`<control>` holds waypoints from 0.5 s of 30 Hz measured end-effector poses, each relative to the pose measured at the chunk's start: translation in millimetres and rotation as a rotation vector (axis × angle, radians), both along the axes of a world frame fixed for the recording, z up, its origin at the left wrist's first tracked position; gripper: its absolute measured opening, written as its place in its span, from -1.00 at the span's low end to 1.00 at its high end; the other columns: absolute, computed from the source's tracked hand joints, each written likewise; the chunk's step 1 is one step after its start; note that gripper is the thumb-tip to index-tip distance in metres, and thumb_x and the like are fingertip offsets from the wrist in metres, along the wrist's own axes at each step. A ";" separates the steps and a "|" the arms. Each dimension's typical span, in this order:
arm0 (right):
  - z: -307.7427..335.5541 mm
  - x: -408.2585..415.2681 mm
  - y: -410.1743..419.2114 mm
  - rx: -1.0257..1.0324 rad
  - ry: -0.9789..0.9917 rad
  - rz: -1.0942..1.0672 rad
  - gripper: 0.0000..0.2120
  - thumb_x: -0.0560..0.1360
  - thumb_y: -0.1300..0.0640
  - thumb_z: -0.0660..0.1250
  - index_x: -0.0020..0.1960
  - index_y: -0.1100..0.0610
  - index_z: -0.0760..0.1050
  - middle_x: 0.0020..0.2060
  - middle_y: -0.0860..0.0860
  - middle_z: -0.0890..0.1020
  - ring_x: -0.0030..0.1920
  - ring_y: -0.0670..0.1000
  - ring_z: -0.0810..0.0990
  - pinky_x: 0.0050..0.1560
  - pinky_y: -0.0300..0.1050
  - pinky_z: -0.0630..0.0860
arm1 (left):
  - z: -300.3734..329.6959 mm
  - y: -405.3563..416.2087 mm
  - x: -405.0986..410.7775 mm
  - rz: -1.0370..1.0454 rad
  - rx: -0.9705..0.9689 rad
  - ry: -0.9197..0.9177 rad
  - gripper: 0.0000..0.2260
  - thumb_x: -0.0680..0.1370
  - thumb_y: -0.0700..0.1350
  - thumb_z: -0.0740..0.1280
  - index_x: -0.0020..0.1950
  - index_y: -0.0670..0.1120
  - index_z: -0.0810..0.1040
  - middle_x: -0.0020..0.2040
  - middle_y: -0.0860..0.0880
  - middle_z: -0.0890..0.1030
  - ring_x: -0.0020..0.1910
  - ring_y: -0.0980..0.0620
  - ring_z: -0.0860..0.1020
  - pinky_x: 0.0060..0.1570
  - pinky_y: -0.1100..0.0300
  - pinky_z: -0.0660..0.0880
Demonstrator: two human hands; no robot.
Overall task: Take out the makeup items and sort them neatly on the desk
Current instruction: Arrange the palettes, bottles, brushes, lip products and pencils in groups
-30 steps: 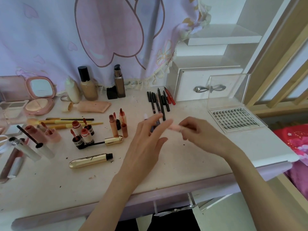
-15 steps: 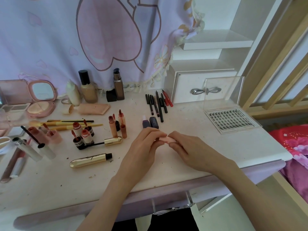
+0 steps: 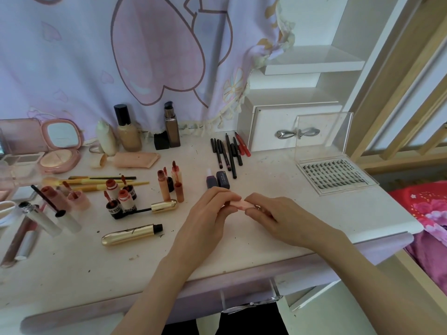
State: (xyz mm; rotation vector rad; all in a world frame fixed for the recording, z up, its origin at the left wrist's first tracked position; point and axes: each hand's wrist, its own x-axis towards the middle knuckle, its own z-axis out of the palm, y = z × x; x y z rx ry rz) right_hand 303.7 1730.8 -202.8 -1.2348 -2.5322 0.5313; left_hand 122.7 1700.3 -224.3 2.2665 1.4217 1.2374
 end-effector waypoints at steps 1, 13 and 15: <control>0.7 1.3 0.4 -0.015 0.024 -0.008 -0.81 0.58 -0.08 0.14 0.11 -0.04 0.41 -0.45 -0.13 0.41 -0.37 -0.22 0.43 -0.36 -0.32 0.29 | 0.3 -0.3 0.2 0.000 -0.002 0.005 -0.84 0.50 -0.28 0.33 0.07 -0.18 0.58 0.01 -0.05 0.56 -0.10 0.18 0.45 0.02 0.53 0.34; 8.3 43.5 7.8 -0.273 0.034 -0.270 -0.71 0.59 0.15 0.12 0.30 0.04 0.37 -0.25 -0.19 0.49 -0.25 -0.30 0.46 -0.23 -0.46 0.36 | 3.5 -0.8 8.7 0.106 0.060 0.081 -0.84 0.42 -0.22 0.44 -0.03 -0.18 0.58 -0.16 -0.06 0.57 -0.23 0.08 0.48 -0.23 0.38 0.41; 5.1 43.6 12.6 -0.230 0.127 -0.358 -0.65 0.57 0.14 0.19 0.35 0.06 0.35 -0.26 -0.13 0.59 -0.24 -0.25 0.52 -0.19 -0.44 0.36 | 3.5 1.9 17.0 0.120 0.076 0.140 -0.85 0.41 -0.21 0.46 -0.08 -0.20 0.57 -0.20 -0.08 0.55 -0.27 0.02 0.50 -0.31 0.24 0.46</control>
